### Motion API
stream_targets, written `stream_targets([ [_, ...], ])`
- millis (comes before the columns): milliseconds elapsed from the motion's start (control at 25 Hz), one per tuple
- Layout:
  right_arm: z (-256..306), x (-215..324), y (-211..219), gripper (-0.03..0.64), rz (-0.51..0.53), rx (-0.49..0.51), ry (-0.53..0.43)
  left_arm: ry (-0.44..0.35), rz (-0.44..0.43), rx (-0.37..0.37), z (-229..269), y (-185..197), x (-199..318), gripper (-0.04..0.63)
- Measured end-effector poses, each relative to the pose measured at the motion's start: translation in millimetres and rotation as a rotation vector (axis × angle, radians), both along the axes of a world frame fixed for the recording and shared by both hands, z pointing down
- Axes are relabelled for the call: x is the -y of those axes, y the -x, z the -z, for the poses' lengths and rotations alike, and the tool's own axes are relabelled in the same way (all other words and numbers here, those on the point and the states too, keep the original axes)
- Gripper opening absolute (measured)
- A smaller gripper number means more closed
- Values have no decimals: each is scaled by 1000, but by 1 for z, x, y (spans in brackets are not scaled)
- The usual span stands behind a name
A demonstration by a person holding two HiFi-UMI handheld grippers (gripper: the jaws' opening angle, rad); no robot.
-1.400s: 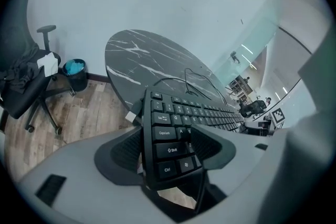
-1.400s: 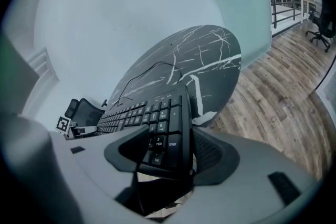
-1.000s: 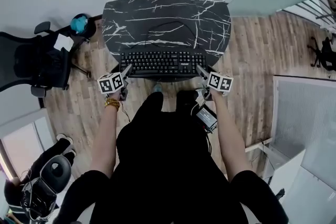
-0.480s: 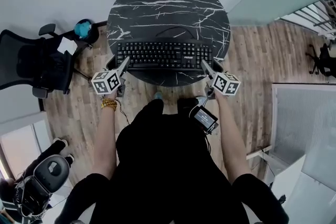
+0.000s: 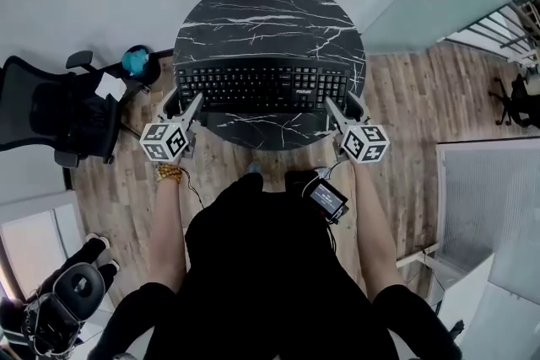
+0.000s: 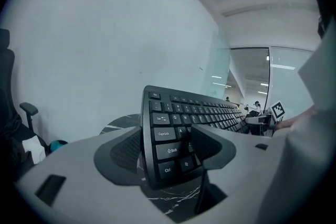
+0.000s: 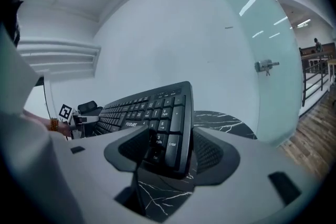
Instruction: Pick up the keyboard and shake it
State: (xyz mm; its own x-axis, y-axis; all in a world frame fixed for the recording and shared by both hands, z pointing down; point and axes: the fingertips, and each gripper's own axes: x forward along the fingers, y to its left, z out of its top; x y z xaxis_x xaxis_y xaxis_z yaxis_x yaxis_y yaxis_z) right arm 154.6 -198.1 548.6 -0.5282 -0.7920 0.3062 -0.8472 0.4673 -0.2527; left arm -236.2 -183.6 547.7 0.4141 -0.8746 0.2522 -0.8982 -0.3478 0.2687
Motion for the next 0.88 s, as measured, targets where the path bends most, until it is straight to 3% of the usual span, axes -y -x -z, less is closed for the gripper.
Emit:
stream_targets([
  [200, 17, -2, 1, 262, 27, -85, -100, -105, -10, 54, 24, 0, -3, 288],
  [440, 33, -8, 3, 261, 18, -296, -267, -240, -26, 172, 49, 0, -9, 289],
  [640, 61, -9, -1, 241, -46, -461, -428, -294, -36, 350, 51, -3, -14, 287],
  [880, 75, -10, -4, 238, -47, -477, -482, -341, -19, 344, 56, -7, -20, 287],
])
